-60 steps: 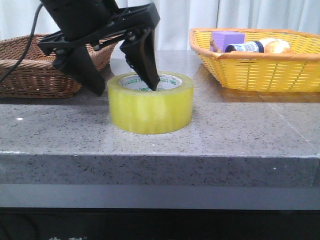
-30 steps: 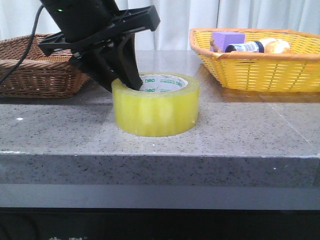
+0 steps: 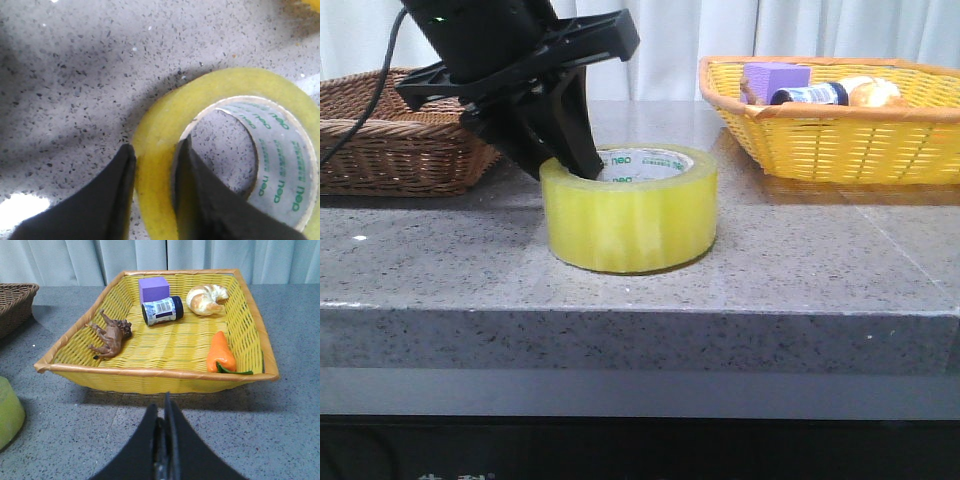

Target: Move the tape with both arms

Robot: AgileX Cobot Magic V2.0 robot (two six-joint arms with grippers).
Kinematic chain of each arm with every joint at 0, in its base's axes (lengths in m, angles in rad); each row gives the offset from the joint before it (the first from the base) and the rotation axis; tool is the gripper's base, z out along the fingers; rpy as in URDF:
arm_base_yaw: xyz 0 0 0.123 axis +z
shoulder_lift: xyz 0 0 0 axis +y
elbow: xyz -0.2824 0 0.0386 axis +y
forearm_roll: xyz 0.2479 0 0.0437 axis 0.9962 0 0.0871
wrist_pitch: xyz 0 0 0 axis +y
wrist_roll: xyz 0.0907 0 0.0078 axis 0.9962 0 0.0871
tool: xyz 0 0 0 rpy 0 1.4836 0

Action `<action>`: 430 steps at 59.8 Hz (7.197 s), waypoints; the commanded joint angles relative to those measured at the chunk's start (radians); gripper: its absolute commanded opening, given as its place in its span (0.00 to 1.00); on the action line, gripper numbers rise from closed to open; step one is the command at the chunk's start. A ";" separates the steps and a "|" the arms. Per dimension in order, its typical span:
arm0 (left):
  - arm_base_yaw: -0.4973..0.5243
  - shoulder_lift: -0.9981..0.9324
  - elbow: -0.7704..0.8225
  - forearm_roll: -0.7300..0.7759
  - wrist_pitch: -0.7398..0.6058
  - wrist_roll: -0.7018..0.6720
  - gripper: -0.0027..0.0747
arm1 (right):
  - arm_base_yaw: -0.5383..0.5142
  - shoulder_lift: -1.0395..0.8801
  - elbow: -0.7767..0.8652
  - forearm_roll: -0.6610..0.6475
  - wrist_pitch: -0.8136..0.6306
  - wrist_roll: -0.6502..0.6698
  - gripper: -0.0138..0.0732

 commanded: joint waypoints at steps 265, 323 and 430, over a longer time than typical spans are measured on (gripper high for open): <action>0.488 -1.472 0.977 0.173 -0.574 0.046 0.01 | -0.003 0.007 -0.025 0.009 -0.087 -0.010 0.08; 0.526 -1.693 1.142 0.233 -0.514 0.046 0.01 | -0.003 0.008 -0.025 0.009 -0.085 -0.010 0.08; 0.569 -1.691 1.360 0.180 -0.696 0.046 0.01 | 0.062 -0.175 0.231 -0.159 -0.277 0.106 0.08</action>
